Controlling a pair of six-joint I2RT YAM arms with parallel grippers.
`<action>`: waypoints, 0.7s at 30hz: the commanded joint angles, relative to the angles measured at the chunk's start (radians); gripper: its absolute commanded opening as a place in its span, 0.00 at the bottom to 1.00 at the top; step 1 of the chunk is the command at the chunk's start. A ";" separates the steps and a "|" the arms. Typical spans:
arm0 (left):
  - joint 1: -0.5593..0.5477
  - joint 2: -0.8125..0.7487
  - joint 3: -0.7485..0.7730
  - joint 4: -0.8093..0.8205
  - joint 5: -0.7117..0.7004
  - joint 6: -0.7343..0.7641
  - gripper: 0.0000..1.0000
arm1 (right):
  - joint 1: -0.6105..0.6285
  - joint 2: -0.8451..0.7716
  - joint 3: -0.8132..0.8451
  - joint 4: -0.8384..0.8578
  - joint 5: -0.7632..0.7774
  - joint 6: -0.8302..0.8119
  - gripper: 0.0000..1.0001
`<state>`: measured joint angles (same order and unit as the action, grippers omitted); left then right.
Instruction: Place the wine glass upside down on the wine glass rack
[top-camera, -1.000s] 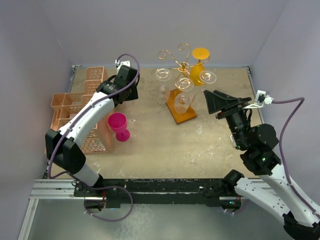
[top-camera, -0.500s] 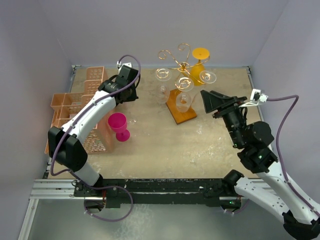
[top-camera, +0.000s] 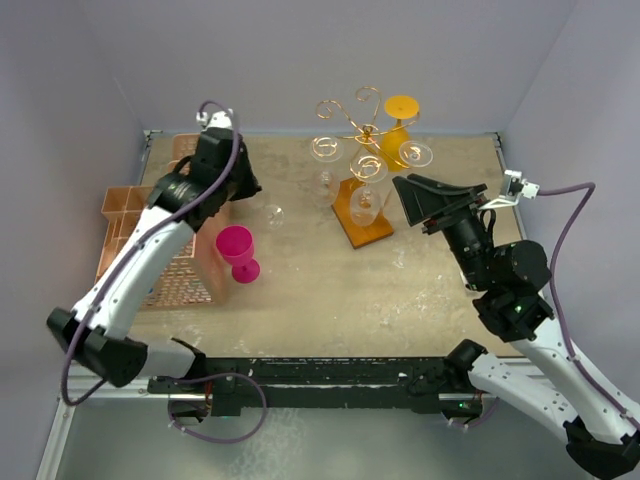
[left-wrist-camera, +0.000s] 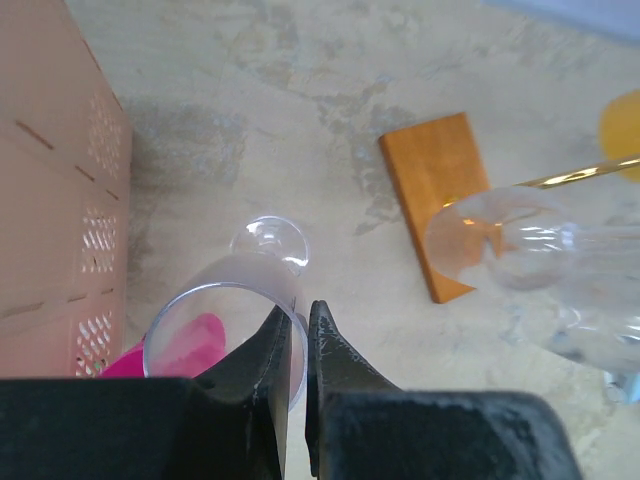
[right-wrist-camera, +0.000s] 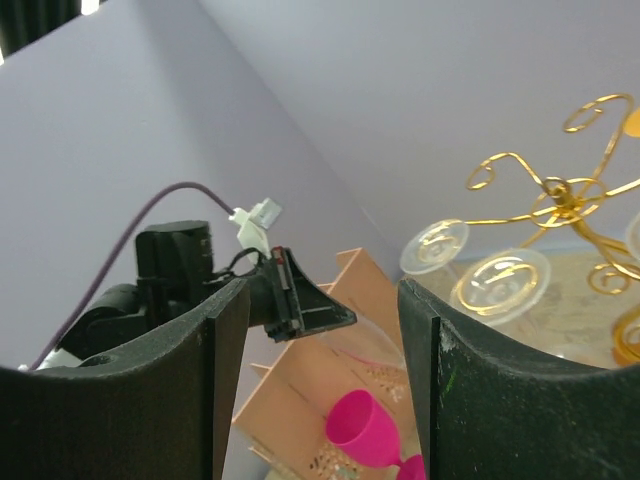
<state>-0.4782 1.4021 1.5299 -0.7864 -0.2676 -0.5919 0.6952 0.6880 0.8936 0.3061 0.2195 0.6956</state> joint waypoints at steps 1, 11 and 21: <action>0.004 -0.160 0.068 0.047 -0.038 -0.073 0.00 | 0.002 0.017 0.032 0.147 -0.091 0.042 0.63; 0.004 -0.449 0.020 0.266 -0.172 -0.169 0.00 | 0.002 0.142 0.048 0.374 -0.310 0.024 0.64; 0.003 -0.624 -0.109 0.615 0.073 -0.271 0.00 | 0.022 0.297 0.088 0.598 -0.430 0.114 0.64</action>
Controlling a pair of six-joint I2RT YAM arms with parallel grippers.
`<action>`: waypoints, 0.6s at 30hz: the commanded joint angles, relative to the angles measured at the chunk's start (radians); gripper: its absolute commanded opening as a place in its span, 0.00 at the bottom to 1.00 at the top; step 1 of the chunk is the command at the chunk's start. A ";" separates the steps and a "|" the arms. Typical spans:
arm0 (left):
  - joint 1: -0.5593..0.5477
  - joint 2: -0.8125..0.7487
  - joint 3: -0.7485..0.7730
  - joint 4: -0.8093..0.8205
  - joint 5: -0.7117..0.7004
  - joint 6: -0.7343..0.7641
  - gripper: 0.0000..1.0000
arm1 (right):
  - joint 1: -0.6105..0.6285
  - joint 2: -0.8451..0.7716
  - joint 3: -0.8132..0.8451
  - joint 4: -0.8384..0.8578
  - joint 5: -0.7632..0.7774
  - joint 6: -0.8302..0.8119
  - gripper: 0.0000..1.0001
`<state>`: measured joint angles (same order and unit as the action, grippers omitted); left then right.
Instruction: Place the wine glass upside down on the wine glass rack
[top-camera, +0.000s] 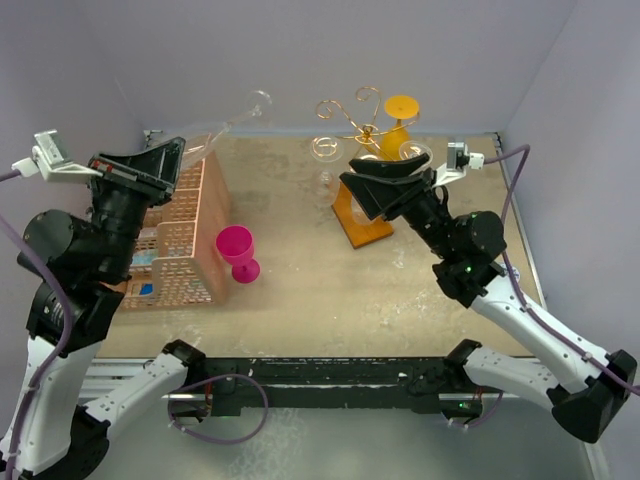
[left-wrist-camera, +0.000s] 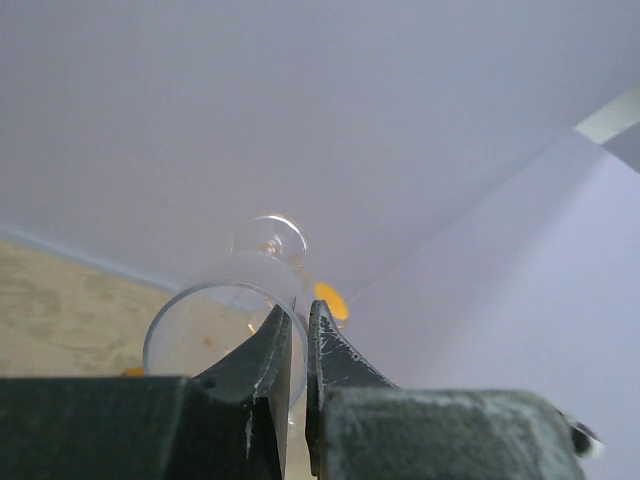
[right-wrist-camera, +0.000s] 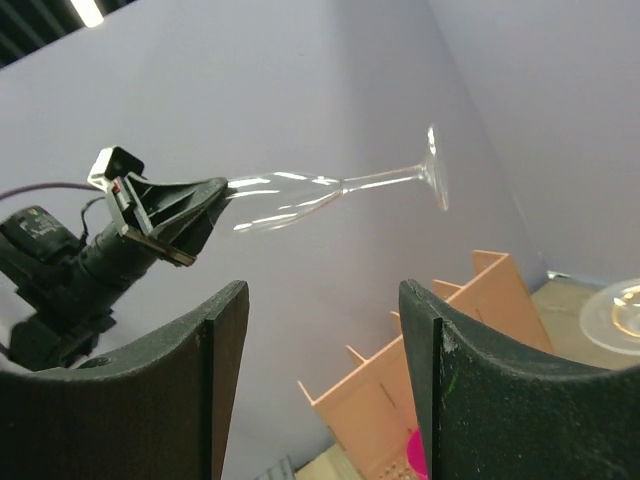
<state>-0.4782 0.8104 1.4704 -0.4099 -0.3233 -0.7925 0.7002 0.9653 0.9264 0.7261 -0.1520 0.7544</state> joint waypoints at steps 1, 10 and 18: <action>0.004 -0.045 -0.062 0.274 0.150 -0.083 0.00 | 0.023 0.030 0.055 0.206 -0.052 0.070 0.64; 0.004 -0.091 -0.171 0.508 0.279 -0.199 0.00 | 0.144 0.135 0.112 0.325 0.163 0.195 0.65; 0.004 -0.076 -0.213 0.635 0.336 -0.276 0.00 | 0.171 0.257 0.229 0.348 0.300 0.378 0.63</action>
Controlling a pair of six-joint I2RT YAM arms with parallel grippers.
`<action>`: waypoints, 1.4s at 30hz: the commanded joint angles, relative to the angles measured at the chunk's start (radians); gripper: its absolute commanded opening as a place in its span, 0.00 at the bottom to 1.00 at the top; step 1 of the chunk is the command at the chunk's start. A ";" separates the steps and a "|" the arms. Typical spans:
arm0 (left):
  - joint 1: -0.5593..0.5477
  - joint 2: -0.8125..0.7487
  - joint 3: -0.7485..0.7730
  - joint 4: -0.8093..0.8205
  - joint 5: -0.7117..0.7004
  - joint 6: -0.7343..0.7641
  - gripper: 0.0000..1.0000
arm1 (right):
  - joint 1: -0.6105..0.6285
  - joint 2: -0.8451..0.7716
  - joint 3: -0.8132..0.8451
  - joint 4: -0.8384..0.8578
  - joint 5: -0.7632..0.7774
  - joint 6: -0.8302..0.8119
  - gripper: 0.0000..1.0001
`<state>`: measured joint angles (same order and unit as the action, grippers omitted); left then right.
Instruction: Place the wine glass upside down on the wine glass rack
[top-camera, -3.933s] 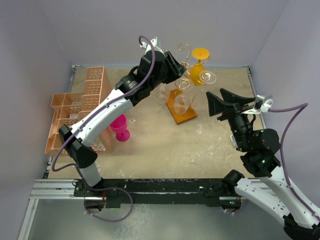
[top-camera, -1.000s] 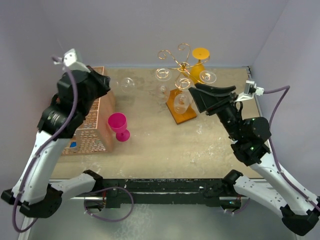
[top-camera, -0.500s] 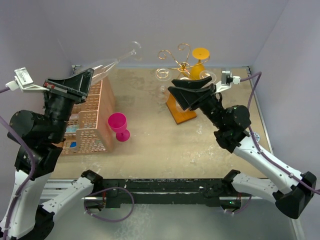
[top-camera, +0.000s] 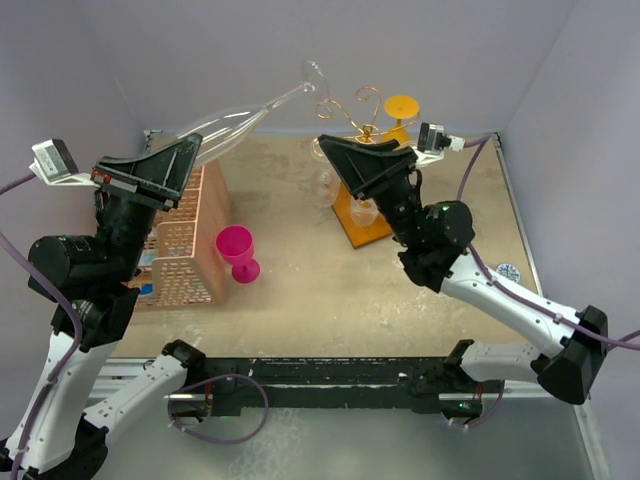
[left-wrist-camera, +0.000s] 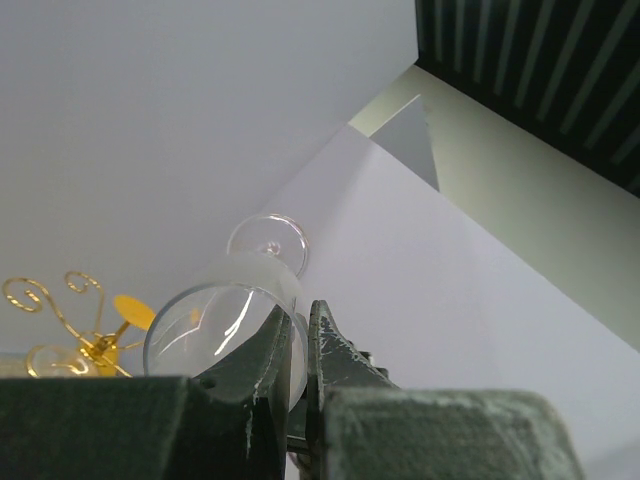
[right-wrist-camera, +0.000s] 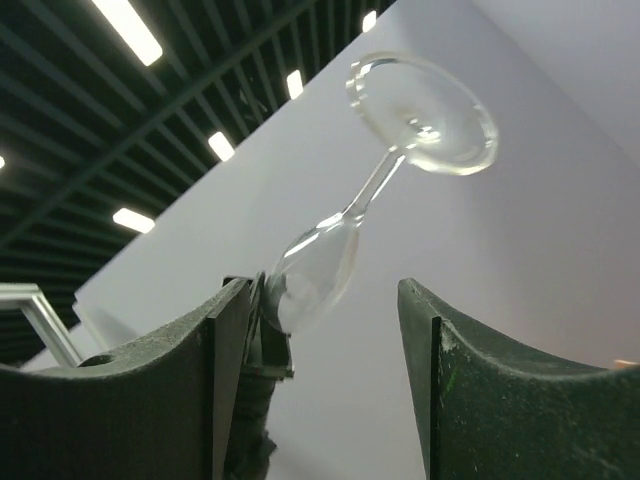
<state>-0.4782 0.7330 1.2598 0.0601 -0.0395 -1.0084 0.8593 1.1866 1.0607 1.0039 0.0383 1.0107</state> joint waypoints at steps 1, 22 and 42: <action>0.004 0.004 -0.006 0.176 0.055 -0.069 0.00 | 0.012 0.052 0.117 0.065 0.122 0.133 0.62; 0.004 0.140 -0.033 0.359 0.148 -0.214 0.00 | 0.032 0.237 0.333 0.026 0.248 0.221 0.51; 0.004 0.080 -0.080 0.277 0.138 -0.221 0.18 | 0.034 0.226 0.333 0.170 0.232 0.134 0.00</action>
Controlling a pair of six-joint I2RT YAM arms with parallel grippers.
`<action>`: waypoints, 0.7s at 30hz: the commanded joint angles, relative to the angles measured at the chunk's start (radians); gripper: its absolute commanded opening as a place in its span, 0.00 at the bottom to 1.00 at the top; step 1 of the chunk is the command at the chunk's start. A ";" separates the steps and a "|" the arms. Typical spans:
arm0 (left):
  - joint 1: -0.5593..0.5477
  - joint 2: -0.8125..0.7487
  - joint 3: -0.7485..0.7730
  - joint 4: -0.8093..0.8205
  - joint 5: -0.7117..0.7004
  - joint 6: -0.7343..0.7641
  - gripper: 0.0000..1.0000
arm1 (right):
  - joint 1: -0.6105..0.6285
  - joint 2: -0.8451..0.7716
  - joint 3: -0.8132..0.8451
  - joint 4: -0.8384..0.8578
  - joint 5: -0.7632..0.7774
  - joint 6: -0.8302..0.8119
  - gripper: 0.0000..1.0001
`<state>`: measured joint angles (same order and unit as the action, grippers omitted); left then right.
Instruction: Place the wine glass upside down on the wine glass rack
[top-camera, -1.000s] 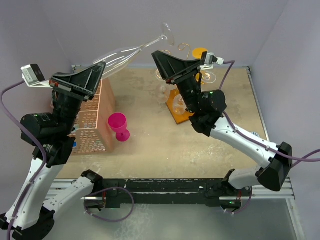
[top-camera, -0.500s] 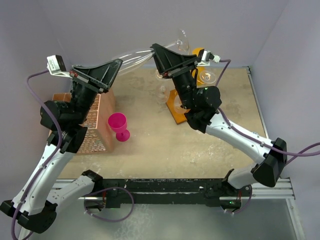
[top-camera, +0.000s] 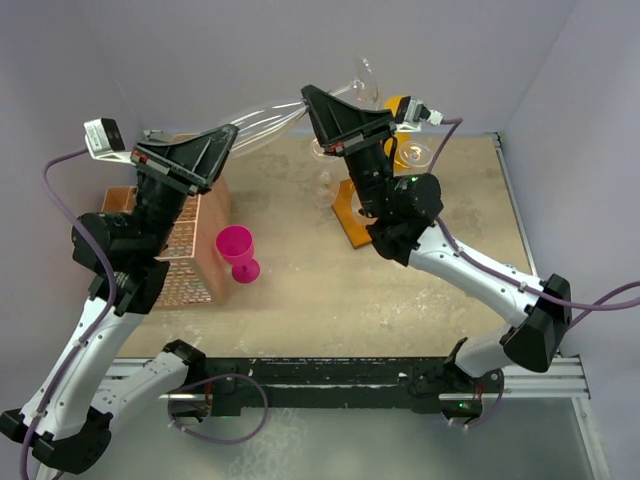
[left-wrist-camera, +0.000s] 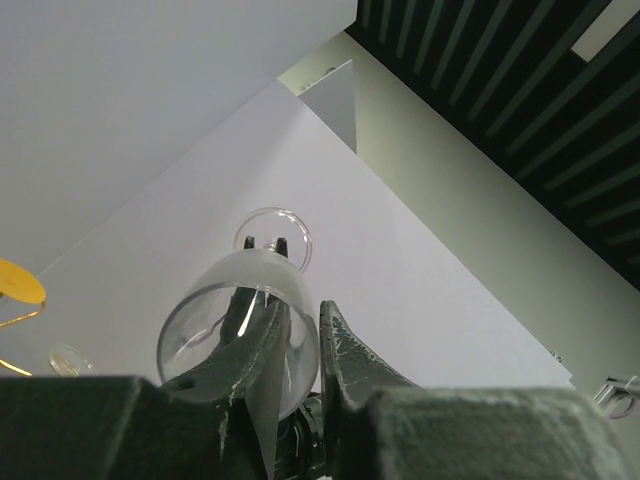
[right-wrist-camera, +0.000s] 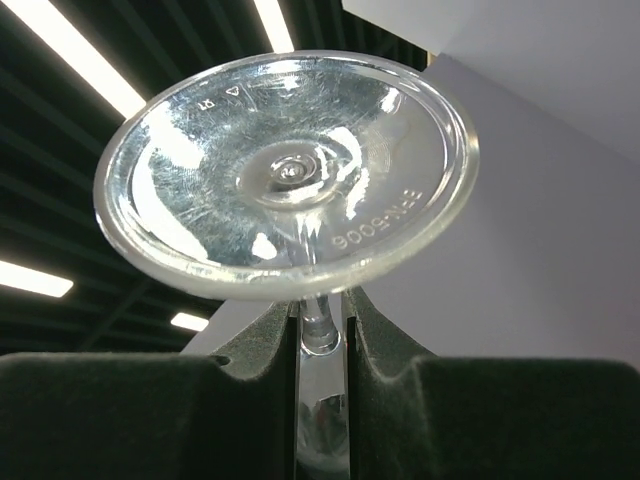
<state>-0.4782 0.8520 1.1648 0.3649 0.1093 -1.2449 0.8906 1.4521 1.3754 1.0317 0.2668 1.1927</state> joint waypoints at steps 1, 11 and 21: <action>0.004 -0.050 0.025 -0.070 -0.020 0.038 0.22 | 0.002 -0.044 0.013 0.143 0.008 -0.063 0.00; 0.004 -0.049 0.227 -0.641 -0.096 0.278 0.39 | 0.002 -0.146 -0.047 0.092 0.053 -0.423 0.00; 0.003 -0.038 0.334 -0.721 -0.058 0.332 0.44 | 0.002 -0.288 -0.133 -0.069 -0.025 -0.778 0.00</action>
<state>-0.4782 0.8093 1.4403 -0.3367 0.0235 -0.9565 0.8913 1.2213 1.2671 0.9871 0.2867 0.6056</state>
